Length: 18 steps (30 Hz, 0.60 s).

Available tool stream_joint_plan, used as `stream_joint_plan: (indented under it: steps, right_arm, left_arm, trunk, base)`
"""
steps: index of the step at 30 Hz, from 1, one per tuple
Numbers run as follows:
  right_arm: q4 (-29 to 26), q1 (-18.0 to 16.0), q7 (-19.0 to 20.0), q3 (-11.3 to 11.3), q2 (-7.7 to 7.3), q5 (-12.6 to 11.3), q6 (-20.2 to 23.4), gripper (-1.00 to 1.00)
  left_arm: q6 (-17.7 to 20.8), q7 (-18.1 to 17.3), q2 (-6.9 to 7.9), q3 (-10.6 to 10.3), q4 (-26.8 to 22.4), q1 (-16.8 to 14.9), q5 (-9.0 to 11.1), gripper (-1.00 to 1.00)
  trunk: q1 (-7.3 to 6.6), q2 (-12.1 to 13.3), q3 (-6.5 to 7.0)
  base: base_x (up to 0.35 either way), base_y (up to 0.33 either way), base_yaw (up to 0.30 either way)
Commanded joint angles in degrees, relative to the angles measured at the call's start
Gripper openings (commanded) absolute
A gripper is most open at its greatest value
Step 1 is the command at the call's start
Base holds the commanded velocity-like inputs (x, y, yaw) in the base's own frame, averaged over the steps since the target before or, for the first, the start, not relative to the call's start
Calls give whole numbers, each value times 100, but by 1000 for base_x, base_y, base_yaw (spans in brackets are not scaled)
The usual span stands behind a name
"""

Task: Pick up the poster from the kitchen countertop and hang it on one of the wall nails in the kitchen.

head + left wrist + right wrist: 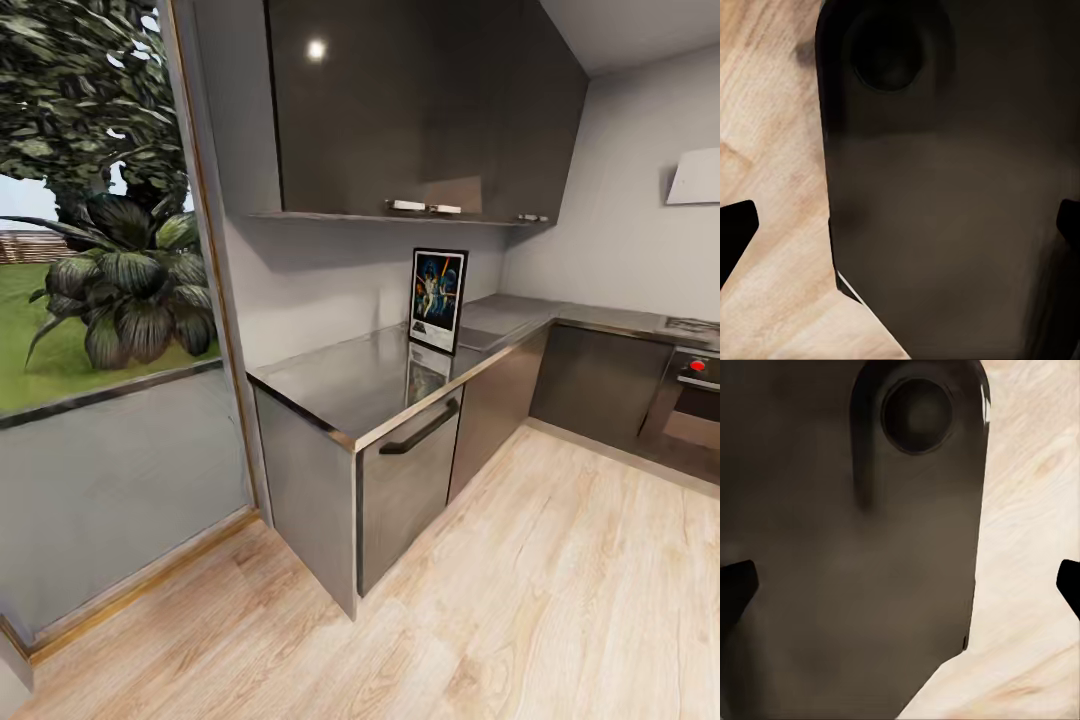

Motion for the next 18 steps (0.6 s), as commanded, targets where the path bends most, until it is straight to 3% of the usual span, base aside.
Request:
stream_joint_plan:
  steps: [1,6,18]
  right_arm:
    - [-33,-34,15,23,33,-18,-33,100]
    - [-197,-199,16,30,38,-5,-194,100]
    - [-307,-356,16,30,38,-5,-465,100]
  left_arm:
    - [-33,0,-33,33,-33,33,-16,100]
    - [-88,-3,-194,39,-192,195,-7,100]
    - [-88,-3,-199,39,-528,243,-7,100]
  trunk:
    - [0,-1,-3]
    - [0,-1,-3]
    - [0,-1,-3]
  base:
    - [0,0,0]
    - [0,0,0]
    - [0,0,0]
